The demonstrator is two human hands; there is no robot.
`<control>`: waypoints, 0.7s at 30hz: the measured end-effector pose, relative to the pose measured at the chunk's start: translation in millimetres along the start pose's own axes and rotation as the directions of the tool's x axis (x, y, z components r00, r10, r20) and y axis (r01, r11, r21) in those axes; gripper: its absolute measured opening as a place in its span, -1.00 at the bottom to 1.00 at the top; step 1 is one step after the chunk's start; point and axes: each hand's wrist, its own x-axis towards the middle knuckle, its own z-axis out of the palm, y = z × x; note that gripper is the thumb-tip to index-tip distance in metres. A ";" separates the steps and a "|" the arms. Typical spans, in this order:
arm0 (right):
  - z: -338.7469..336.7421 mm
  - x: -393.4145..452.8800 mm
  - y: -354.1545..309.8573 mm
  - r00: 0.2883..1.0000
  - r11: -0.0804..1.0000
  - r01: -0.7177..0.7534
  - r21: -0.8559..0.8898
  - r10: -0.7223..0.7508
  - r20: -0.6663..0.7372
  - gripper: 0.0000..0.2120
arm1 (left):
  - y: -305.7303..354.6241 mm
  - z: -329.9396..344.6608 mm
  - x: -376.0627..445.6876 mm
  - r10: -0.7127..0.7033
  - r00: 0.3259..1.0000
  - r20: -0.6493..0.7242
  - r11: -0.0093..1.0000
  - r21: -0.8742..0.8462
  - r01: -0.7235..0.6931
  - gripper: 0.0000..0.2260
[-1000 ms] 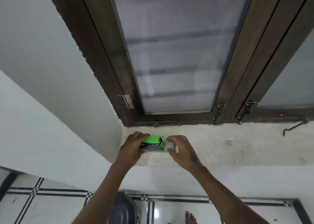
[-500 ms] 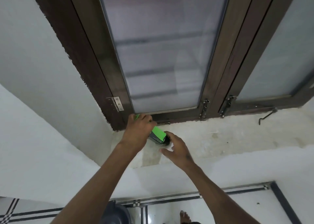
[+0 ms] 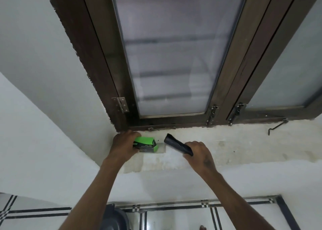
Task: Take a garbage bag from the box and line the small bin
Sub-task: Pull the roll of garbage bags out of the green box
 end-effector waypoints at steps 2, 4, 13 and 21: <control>-8.7 -4.9 14.7 0.999 0.999 -0.035 -0.024 0.035 -0.018 -0.82 | -0.3 5.6 -3.2 -0.015 0.999 0.037 1.000 -0.025 0.016 -0.37; -14.8 -8.0 24.6 0.999 0.998 -0.049 -0.050 0.049 0.002 -0.78 | 7.0 8.5 -10.4 -0.026 1.000 0.009 0.993 -0.116 0.027 -0.27; -22.2 7.6 16.6 0.994 0.998 -0.058 -0.023 0.060 0.088 -0.70 | 130.7 44.0 -33.5 -0.172 0.968 -0.184 0.779 -0.627 0.019 -0.90; -40.8 2.8 30.3 0.985 0.893 -0.159 0.422 0.171 0.011 -0.82 | 193.2 46.0 -20.4 -0.192 0.818 0.542 -0.249 -0.833 0.494 -0.71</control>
